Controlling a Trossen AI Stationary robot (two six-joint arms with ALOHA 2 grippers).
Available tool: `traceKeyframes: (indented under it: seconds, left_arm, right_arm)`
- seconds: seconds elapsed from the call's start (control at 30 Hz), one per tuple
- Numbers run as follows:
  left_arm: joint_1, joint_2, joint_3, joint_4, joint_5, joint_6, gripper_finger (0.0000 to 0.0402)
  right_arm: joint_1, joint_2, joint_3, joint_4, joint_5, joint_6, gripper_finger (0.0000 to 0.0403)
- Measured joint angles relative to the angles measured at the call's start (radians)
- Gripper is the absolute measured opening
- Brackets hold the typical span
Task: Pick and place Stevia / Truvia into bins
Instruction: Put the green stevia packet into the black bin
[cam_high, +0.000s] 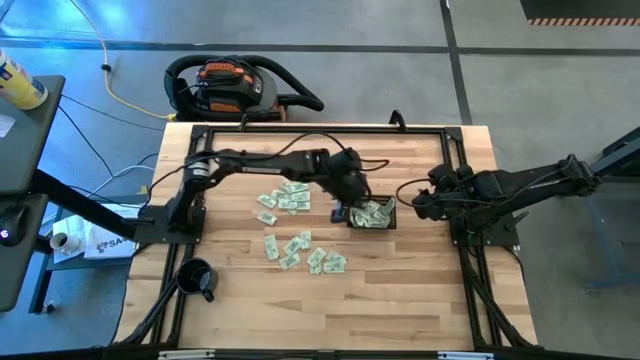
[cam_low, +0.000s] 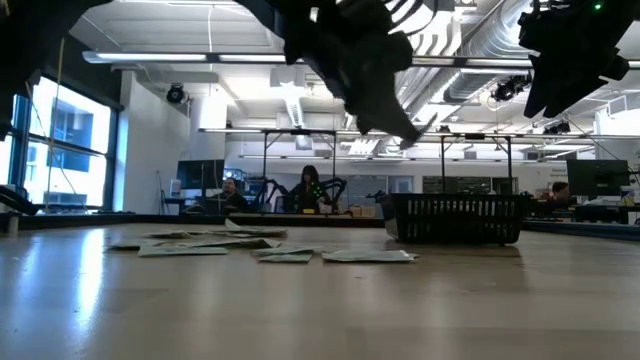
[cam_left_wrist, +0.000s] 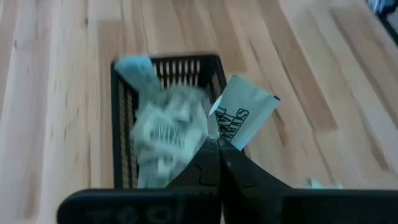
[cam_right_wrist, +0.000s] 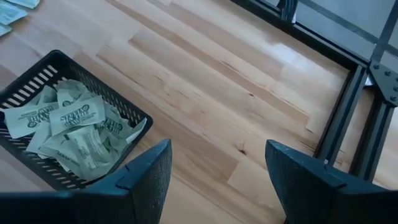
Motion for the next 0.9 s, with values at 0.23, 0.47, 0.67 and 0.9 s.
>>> traceKeyframes:
  seconds: [0.23, 0.47, 0.67, 0.9]
  left_arm:
    - [0.006, 0.075, 0.000, 0.048, 0.011, -0.085, 0.0038]
    - [0.003, 0.101, 0.000, 0.046, -0.129, -0.201, 0.0029]
    - [0.005, 0.097, 0.001, 0.054, -0.202, -0.246, 0.0174]
    - [0.004, 0.088, 0.097, -0.160, -0.192, -0.226, 0.0278]
  right_arm:
    - [0.000, 0.000, 0.000, 0.009, 0.003, 0.001, 0.0249]
    - [0.000, 0.000, 0.000, 0.014, 0.003, 0.001, 0.0249]
    - [0.000, 0.000, 0.000, 0.014, 0.034, -0.003, 0.0249]
    - [0.000, 0.000, 0.000, 0.013, 0.035, -0.029, 0.0249]
